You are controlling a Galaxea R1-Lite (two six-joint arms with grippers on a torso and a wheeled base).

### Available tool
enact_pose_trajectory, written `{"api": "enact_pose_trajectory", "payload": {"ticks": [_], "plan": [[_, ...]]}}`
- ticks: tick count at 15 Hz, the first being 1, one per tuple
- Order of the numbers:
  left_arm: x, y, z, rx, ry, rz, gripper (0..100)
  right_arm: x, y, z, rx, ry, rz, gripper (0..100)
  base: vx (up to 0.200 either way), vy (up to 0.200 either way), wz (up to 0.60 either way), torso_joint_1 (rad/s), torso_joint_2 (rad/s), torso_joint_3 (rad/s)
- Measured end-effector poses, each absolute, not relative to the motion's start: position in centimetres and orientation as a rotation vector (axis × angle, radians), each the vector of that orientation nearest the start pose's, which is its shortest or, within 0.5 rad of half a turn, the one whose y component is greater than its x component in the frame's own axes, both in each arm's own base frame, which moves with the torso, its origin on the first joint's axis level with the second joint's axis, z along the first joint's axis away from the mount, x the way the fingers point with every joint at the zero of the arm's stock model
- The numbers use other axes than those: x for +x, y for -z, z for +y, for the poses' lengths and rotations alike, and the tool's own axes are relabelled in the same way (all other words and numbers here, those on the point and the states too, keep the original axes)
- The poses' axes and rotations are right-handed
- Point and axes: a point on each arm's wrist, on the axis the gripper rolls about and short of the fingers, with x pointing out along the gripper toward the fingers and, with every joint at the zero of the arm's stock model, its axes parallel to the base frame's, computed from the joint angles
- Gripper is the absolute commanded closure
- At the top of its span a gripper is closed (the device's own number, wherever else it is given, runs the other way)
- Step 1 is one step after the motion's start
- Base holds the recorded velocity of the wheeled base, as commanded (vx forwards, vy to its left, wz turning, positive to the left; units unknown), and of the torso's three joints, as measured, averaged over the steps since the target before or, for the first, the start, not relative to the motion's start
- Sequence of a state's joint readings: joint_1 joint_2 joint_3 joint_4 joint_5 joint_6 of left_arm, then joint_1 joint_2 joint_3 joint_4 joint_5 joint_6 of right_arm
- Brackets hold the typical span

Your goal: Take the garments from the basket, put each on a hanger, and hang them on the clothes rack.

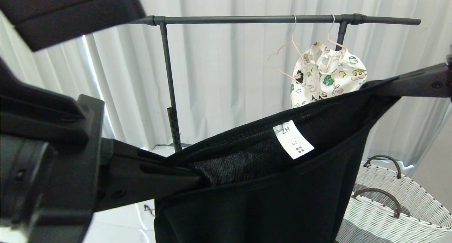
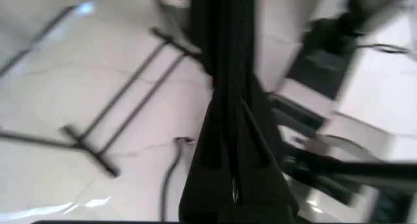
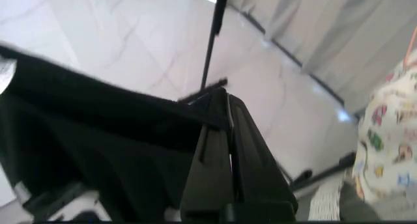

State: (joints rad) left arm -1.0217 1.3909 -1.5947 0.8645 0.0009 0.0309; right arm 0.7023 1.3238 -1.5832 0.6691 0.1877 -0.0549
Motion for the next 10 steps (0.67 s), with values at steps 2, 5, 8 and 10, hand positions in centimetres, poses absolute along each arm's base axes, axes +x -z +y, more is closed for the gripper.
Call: {"api": "enact_pose_trajectory", "payload": {"ticks": [2,5,8,10], "plan": [[10.7,-34.1,-16.7,0.381,0.910,0.584,100,11.6,-36.6,10.4,-0.167,-0.892,0.408,100,0.000,0.000,0.00,0.000,0.00,0.000],[11.6,-34.1,-17.8,0.381,0.895,0.587,100,10.8,-36.5,10.0,-0.169,-0.903,0.405,0,0.000,0.000,0.00,0.000,0.00,0.000],[12.2,-34.1,-18.2,0.367,0.882,0.576,100,10.3,-36.2,9.9,-0.177,-0.925,0.410,0,0.000,0.000,0.00,0.000,0.00,0.000],[12.6,-34.1,-18.5,0.335,0.862,0.562,100,9.8,-35.8,9.8,-0.183,-0.942,0.418,0,0.000,0.000,0.00,0.000,0.00,0.000]]}}
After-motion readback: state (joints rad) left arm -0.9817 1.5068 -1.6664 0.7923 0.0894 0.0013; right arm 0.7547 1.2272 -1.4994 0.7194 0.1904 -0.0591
